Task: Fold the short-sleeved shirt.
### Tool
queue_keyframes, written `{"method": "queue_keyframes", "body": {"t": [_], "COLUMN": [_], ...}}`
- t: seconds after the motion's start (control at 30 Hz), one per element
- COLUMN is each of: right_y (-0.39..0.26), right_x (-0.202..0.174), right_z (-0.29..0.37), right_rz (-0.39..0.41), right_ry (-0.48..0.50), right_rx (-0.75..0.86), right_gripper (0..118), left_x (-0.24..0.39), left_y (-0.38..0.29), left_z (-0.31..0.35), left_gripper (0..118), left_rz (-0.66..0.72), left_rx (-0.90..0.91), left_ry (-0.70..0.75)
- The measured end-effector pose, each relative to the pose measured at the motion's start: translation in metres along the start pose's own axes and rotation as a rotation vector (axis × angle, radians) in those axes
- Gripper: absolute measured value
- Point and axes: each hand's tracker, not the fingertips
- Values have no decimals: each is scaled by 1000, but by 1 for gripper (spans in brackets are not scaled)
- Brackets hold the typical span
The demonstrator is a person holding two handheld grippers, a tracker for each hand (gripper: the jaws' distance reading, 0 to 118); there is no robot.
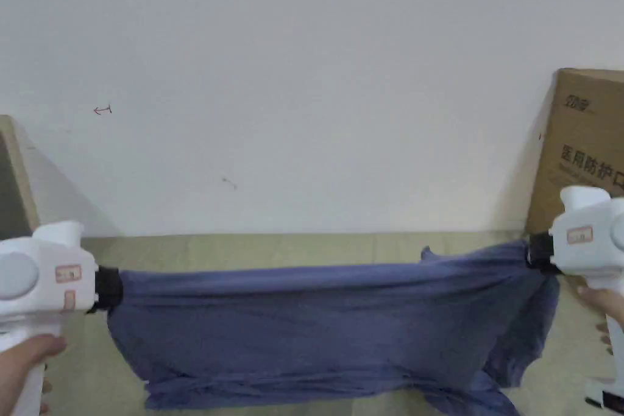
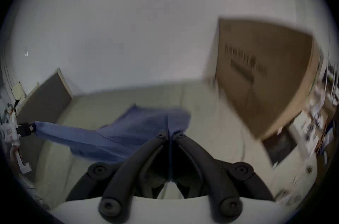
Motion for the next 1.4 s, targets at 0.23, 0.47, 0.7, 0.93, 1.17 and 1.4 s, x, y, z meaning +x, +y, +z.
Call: {"method": "queue_keyframes", "body": {"t": [0.23,0.47,0.7,0.93,1.17,1.4], "right_y": [-177,-259,-305,-336,-349,-349], "right_x": [57,82,95,95,88,73], "right_z": [-10,65,127,164,172,185], "right_rz": [-55,-39,-5,76,113,90], "right_ry": [8,81,135,143,143,75], "right_rx": [-307,-373,-468,-560,-650,-608], "right_gripper": [1,1,1,1,1,114], "left_x": [-37,-52,-66,-63,-72,-61], "left_y": [-148,-220,-265,-299,-311,-310], "left_z": [-10,38,99,146,157,163], "left_gripper": [3,3,3,3,3,76], "left_rz": [106,70,-7,-45,-74,-83], "left_rx": [-283,-381,-440,-514,-589,-536], "left_ry": [-69,-109,-131,-150,-147,-81]}}
